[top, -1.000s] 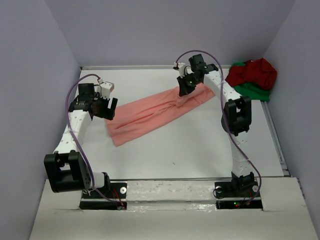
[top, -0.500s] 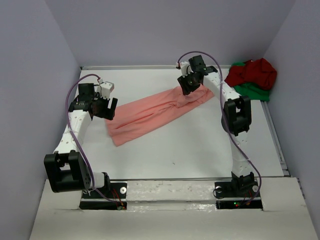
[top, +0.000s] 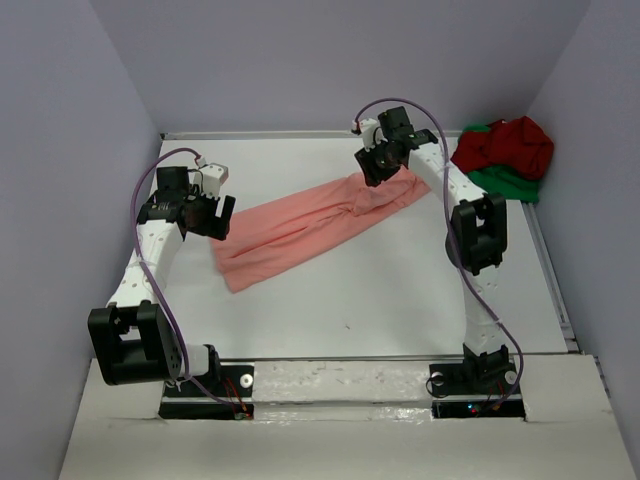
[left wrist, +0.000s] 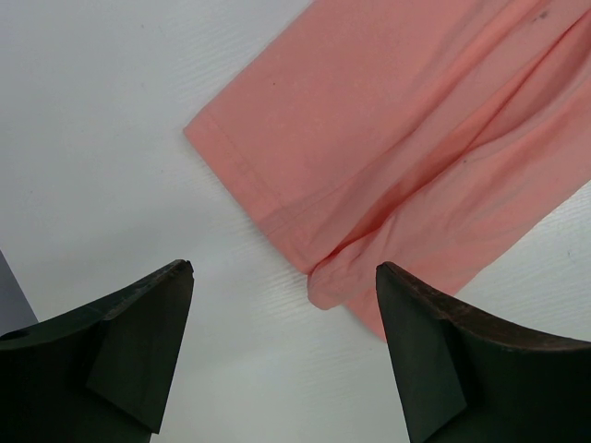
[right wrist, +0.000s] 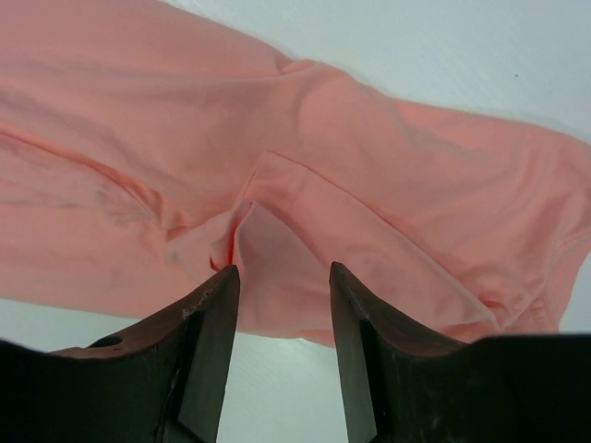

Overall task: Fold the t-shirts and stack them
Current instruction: Fold the other side of the tshirt into a rectangle

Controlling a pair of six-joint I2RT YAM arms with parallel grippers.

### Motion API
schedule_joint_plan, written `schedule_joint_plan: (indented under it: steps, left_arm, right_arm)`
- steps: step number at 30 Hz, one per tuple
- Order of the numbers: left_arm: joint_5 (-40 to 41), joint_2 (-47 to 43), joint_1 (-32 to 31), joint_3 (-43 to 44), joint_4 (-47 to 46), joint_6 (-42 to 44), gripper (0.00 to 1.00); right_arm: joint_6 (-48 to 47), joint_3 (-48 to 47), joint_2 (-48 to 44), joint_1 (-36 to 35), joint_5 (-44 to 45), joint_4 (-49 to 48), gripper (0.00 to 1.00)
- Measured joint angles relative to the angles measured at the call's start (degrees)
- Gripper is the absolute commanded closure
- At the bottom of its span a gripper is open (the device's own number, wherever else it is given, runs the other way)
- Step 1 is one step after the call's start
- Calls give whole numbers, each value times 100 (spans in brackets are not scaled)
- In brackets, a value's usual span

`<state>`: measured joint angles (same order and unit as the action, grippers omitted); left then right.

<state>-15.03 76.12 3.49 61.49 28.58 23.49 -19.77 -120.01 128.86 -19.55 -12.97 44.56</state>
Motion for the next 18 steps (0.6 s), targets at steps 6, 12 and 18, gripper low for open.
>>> schedule_joint_plan:
  steps: [6, 12, 18]
  left_arm:
    - [2, 0, 0, 0, 0, 0, 10]
    - [2, 0, 0, 0, -2, 0, 10]
    - [4, 0, 0, 0, -2, 0, 10]
  right_arm:
    - [-46, -42, 37, -4, 715, -13, 59]
    - [-116, -304, 376, -4, 1349, -98, 59]
    - [-201, -361, 743, -4, 1650, -153, 59]
